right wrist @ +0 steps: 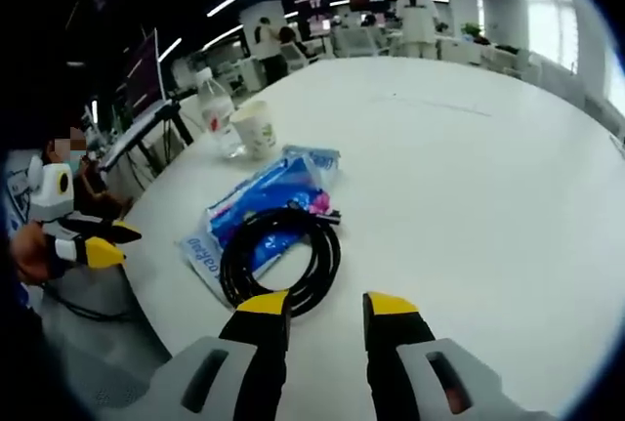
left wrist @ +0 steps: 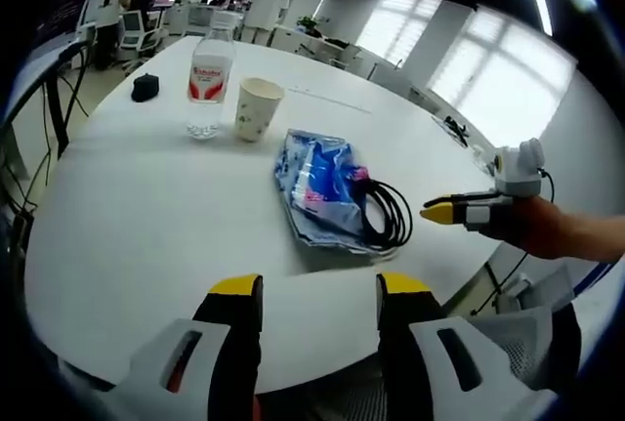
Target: Arrange the tabletop items into an orderly group along one side of the table until the central work area is clear of visible clutter.
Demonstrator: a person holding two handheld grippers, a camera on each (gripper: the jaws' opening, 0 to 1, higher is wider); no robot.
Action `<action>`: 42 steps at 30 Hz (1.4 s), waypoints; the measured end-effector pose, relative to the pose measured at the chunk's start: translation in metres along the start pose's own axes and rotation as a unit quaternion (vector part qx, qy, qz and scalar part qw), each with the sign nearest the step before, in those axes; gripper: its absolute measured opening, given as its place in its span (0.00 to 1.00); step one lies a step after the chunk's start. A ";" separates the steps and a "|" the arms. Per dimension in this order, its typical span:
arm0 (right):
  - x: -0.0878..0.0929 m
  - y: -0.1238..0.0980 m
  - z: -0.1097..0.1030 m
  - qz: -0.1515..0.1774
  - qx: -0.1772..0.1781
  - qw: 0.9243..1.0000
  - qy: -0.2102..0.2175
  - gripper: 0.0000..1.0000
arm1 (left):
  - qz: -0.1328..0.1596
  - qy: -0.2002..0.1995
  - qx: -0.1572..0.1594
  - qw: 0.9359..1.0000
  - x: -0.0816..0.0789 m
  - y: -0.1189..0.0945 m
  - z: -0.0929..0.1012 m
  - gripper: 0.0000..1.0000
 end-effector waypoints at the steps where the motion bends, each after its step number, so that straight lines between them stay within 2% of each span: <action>1: 0.002 0.002 0.002 0.001 0.000 1.000 0.003 0.27 | -0.001 0.002 0.002 1.000 0.000 0.001 0.002 0.46; 9: 0.009 0.000 0.003 0.006 -0.001 1.000 0.025 0.24 | -0.008 0.032 0.027 0.999 -0.003 0.008 0.025 0.45; 14: 0.014 -0.001 0.004 0.008 -0.003 0.999 0.036 0.23 | -0.016 0.052 0.047 0.997 -0.005 0.015 0.037 0.40; 18: 0.017 0.001 0.004 0.012 -0.005 0.999 0.052 0.21 | -0.025 0.081 0.063 0.994 -0.010 0.023 0.047 0.39; 24: 0.019 0.003 0.008 0.020 -0.004 0.997 0.069 0.19 | -0.031 0.103 0.079 0.991 -0.018 0.037 0.066 0.37; 26: 0.018 0.002 0.009 0.023 -0.004 0.997 0.076 0.19 | -0.034 0.117 0.085 0.989 -0.021 0.042 0.070 0.37; 28: 0.016 0.001 0.010 0.026 -0.004 0.997 0.079 0.19 | -0.040 0.151 0.093 0.983 -0.024 0.048 0.074 0.37; 33: 0.015 0.001 0.013 0.031 -0.003 0.996 0.087 0.18 | -0.041 0.163 0.095 0.981 -0.035 0.060 0.082 0.36; 36: 0.016 0.002 0.013 0.034 -0.003 0.995 0.093 0.17 | -0.034 0.190 0.091 0.977 -0.047 0.067 0.086 0.35; 42: 0.015 0.005 0.017 0.051 0.006 0.989 0.140 0.13 | -0.038 0.192 0.083 0.977 -0.062 0.084 0.092 0.33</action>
Point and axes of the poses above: the point that each gripper's makers call its tool centre point, and the gripper's own axes: y roughly forward along the fingers, z roughly to its right, x roughly out of its underside, the point moved 8 cm from there along -y, roughly backward along the fingers, and after that the axes turned 10 degrees about -x, right-handed, at the moved point
